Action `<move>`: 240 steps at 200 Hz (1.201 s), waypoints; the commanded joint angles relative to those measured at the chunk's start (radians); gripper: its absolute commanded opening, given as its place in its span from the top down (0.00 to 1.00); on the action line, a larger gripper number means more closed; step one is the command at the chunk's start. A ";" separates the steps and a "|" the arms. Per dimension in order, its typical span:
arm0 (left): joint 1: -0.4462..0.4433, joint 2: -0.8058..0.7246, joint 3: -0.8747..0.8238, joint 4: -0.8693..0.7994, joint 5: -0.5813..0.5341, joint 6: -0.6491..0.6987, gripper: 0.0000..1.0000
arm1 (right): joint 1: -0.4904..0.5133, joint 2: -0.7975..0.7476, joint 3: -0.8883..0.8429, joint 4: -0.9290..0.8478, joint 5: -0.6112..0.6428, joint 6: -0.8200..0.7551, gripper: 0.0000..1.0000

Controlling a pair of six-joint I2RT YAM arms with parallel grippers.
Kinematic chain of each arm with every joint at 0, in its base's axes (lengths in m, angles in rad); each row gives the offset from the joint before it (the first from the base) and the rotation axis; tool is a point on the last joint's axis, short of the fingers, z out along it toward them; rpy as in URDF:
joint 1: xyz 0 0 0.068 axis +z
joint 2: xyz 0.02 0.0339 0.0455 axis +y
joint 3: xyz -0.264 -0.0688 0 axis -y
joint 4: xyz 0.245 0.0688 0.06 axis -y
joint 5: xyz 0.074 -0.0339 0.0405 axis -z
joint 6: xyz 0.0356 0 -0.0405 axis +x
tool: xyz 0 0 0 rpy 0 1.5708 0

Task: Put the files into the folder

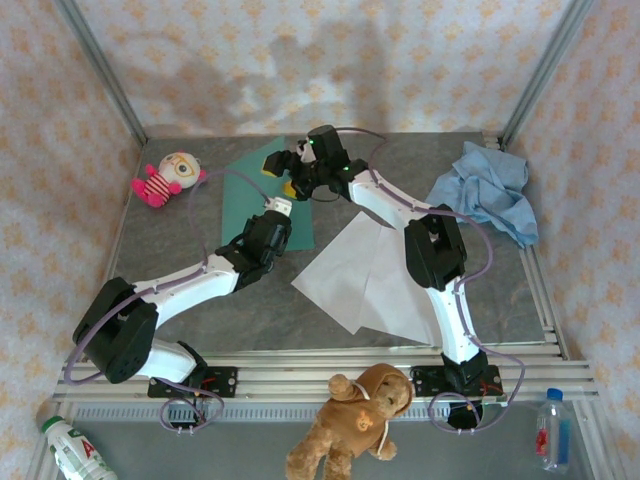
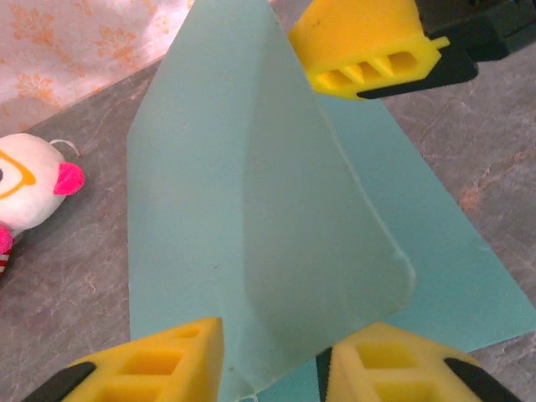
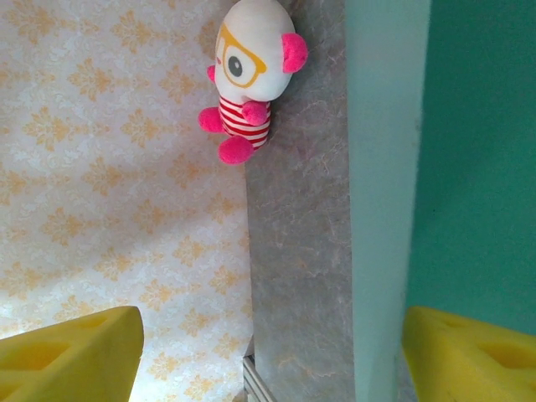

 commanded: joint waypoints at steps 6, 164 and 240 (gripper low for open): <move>-0.009 -0.021 -0.004 0.050 -0.070 0.014 0.72 | 0.006 -0.004 0.074 -0.088 0.009 -0.053 0.19; 0.048 -0.180 -0.043 0.137 0.061 -0.223 1.00 | -0.126 -0.376 -0.258 -0.228 0.196 -0.196 0.17; 0.194 -0.160 -0.124 0.316 0.305 -0.426 1.00 | -0.177 -0.457 -0.481 -0.140 0.170 -0.147 0.16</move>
